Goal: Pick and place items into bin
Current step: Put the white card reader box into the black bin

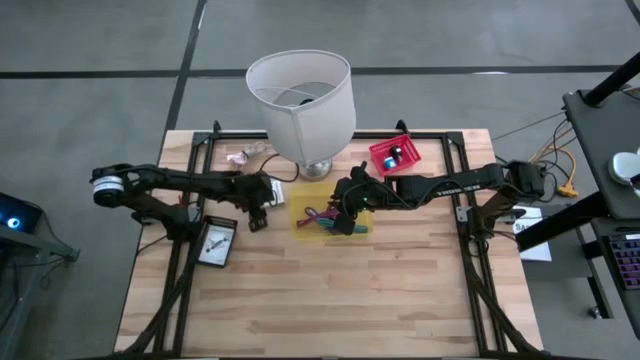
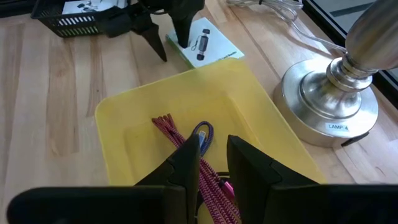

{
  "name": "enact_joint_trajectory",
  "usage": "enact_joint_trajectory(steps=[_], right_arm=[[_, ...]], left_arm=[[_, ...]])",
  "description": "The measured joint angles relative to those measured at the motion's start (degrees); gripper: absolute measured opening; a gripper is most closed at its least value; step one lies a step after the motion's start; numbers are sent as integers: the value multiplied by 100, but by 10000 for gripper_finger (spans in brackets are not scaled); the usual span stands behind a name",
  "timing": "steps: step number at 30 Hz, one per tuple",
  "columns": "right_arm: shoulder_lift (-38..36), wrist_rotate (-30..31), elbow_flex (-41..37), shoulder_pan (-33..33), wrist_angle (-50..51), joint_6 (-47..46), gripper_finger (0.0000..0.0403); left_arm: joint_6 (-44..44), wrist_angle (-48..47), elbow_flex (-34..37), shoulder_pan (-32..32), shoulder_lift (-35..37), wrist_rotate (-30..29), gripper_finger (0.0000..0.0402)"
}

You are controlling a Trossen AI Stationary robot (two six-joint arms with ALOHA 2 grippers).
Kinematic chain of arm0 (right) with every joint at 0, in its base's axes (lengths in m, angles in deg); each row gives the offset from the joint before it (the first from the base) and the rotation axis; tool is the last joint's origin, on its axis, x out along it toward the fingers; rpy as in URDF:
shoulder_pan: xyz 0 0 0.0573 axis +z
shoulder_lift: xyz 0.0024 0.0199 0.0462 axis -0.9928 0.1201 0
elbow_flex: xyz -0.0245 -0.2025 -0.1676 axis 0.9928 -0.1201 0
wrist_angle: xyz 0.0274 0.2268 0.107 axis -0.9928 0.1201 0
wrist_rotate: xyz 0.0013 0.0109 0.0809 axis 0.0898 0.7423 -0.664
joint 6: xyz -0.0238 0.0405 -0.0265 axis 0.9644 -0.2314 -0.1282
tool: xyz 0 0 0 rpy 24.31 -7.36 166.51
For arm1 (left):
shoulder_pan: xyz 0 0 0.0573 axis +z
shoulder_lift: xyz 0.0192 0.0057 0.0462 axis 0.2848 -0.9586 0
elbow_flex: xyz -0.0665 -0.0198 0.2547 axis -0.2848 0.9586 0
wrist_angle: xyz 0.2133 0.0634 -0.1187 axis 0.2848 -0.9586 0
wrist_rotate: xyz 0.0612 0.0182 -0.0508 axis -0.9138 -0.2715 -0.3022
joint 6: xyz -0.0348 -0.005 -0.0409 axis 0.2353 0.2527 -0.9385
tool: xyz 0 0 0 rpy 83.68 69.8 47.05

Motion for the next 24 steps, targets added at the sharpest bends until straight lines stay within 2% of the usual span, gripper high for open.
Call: enact_joint_trajectory(steps=[4,11,16,24], right_arm=[[0,0,-14,-1,14,23,73],[0,-2,-16,0,9,193,70],[0,-4,-25,0,11,283,64],[0,-4,-25,-1,11,326,63]], left_arm=[[34,-5,-15,22,-237,68,129],[8,24,-13,13,-177,-127,17],[-65,50,-9,11,47,-139,10],[-918,-181,33,-3,837,-136,2]])
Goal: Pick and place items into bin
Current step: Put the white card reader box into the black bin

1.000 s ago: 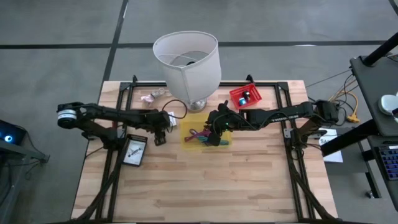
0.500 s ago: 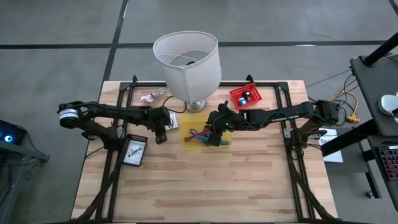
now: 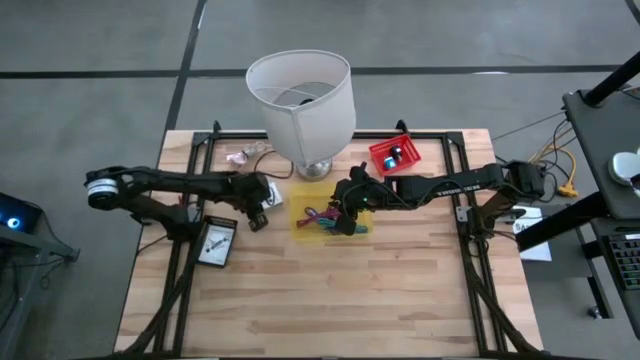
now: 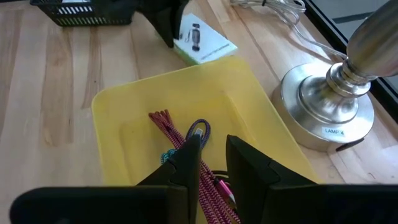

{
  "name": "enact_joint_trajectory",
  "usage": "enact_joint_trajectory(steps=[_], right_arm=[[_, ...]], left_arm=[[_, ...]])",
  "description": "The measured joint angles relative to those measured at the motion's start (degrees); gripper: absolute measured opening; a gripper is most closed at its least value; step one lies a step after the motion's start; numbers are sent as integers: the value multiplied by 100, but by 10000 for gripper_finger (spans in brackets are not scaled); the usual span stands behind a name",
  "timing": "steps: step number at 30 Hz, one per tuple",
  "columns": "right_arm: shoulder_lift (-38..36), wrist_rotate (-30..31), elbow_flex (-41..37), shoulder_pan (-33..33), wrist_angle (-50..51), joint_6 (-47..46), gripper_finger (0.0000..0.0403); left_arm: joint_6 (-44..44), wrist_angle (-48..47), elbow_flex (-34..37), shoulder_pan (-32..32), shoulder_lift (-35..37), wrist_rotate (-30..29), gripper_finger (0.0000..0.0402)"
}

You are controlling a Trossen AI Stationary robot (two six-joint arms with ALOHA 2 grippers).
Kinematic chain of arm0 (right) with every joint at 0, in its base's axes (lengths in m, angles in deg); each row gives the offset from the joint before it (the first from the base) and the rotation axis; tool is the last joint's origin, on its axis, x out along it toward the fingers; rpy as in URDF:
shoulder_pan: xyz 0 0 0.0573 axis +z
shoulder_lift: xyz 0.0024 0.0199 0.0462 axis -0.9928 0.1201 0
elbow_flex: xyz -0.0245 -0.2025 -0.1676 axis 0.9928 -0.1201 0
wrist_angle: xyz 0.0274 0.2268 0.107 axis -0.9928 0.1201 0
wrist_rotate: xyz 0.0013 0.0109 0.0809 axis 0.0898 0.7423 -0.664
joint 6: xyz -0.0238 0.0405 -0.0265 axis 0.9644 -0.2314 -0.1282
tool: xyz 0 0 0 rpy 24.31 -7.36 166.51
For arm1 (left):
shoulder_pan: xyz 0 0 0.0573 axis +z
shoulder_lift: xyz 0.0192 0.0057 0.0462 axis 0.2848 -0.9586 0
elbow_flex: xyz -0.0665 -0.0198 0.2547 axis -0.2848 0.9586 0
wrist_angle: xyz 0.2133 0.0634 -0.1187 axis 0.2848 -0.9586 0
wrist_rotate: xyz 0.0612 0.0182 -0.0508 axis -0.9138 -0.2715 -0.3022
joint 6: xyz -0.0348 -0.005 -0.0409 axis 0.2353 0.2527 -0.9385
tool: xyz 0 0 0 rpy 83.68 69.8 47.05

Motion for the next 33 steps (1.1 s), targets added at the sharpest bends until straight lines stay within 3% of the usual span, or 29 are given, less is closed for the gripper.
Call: enact_joint_trajectory(steps=[6,16,26,33], right_arm=[[0,-7,0,1,2,173,63],[0,-7,0,1,11,225,61],[0,-7,0,1,15,253,59],[0,-7,-24,1,14,255,59]], left_arm=[[-948,-349,-35,-12,821,131,1],[-3055,-2072,-806,-393,1615,157,0],[-4886,-3789,-1896,-1124,1586,-424,0],[-6054,-4472,-2020,-1806,1436,-513,0]])
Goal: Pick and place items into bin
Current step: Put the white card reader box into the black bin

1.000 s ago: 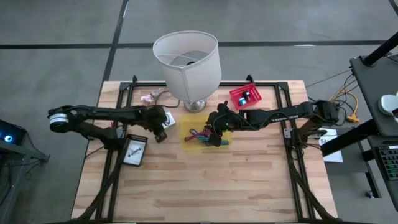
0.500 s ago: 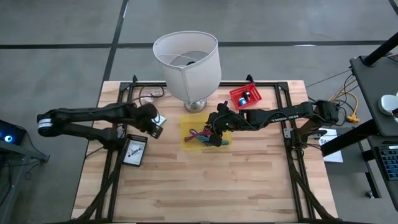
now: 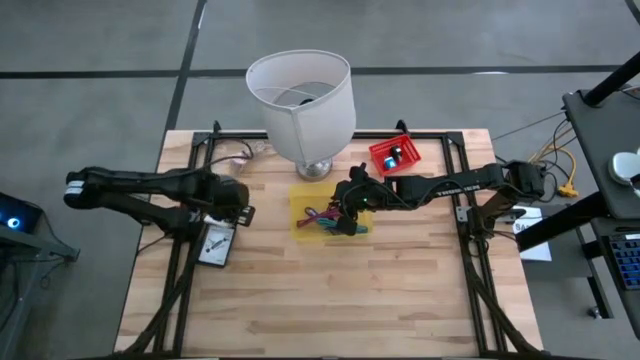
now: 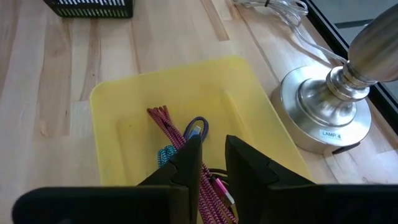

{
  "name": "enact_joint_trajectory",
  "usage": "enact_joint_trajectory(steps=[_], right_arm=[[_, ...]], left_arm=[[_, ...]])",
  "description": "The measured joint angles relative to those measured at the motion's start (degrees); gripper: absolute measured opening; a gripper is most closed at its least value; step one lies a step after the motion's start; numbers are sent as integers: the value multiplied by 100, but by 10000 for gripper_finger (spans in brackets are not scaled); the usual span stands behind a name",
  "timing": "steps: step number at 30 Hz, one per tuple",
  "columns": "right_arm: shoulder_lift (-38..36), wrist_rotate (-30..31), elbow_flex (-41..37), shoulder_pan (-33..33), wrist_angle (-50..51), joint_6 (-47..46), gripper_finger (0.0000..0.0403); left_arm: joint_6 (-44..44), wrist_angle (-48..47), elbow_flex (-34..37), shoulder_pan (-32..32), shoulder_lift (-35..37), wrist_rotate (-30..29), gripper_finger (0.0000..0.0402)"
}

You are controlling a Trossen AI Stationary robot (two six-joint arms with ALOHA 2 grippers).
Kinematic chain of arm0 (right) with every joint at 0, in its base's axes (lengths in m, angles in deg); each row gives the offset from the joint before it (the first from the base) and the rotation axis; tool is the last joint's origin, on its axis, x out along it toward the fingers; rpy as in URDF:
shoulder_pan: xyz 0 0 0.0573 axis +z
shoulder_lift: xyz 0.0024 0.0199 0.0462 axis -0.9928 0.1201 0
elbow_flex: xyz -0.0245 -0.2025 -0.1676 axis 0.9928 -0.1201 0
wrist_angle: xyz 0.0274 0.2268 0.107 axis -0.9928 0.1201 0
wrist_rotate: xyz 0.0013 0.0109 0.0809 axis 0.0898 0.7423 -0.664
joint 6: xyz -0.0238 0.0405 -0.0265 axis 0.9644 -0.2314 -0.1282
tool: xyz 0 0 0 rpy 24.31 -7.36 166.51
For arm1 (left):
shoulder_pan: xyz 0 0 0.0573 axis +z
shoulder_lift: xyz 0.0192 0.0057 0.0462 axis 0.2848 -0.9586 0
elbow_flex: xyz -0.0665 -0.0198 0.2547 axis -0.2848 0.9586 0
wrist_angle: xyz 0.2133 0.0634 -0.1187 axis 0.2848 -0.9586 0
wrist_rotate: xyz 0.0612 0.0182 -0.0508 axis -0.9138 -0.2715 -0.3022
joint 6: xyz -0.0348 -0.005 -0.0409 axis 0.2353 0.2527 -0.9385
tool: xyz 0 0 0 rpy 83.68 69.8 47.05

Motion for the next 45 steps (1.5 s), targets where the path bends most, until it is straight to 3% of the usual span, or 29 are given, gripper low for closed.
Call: enact_joint_trajectory(steps=[20,45], right_arm=[[0,4,-37,0,158,149,61],[0,7,-37,-1,126,297,56]], left_arm=[[-2336,-535,11,-1966,-846,401,0],[-2799,-531,289,-2068,-1489,448,1]])
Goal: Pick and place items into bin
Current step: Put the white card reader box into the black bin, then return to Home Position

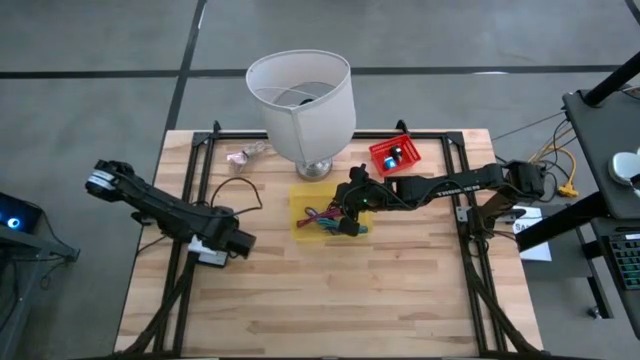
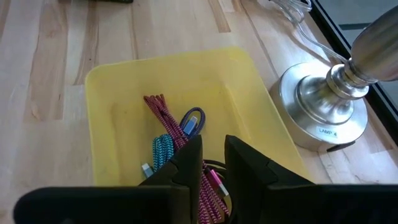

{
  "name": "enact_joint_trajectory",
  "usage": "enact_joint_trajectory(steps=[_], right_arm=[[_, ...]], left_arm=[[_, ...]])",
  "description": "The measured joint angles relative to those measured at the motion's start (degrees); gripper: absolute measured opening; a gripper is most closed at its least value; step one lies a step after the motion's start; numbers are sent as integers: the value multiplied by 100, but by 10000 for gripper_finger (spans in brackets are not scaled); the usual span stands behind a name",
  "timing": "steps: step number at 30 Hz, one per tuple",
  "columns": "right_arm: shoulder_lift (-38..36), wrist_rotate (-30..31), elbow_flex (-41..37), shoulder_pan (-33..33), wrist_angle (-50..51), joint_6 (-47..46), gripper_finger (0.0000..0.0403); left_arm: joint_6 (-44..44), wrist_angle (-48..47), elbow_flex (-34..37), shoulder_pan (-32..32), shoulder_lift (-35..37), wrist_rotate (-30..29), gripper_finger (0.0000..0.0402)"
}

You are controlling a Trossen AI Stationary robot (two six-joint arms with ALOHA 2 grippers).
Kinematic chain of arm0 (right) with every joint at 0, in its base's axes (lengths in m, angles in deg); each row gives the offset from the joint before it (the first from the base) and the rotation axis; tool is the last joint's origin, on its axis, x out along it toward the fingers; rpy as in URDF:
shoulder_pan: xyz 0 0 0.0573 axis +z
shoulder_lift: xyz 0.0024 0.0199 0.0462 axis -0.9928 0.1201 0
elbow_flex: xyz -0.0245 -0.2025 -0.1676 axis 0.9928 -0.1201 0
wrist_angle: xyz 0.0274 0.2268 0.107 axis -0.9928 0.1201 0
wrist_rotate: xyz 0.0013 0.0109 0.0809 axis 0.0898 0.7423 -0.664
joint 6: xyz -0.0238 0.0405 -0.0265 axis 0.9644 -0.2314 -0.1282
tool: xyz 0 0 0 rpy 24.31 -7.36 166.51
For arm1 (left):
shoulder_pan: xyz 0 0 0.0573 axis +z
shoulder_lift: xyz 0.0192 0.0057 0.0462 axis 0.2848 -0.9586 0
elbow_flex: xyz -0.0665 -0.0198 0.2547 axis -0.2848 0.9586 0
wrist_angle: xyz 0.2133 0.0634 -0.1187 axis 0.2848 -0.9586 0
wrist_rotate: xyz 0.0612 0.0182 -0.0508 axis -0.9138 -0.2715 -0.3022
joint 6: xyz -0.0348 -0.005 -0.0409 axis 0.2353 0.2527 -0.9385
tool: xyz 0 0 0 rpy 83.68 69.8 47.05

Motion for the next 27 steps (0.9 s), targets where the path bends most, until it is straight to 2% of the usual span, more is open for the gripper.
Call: enact_joint_trajectory(steps=[8,13,16,18,21,24,27], right_arm=[[0,-1,0,-1,0,0,61],[0,-3,0,-1,0,-2,61],[1,-2,0,-1,-1,0,59],[0,-3,0,-1,0,0,59],[2,-2,0,-1,24,-95,60],[0,4,0,-1,33,-188,58],[-11,-2,0,0,28,-127,53]], left_arm=[[22,126,2,0,-36,2,57],[340,157,2,0,-32,0,97],[699,159,-25,0,-2,-114,107],[916,244,-93,0,60,-442,107],[1195,672,-165,2,186,-1298,99],[1784,1601,-159,2,354,-2122,83],[2769,2851,-33,18,496,-2769,63]])
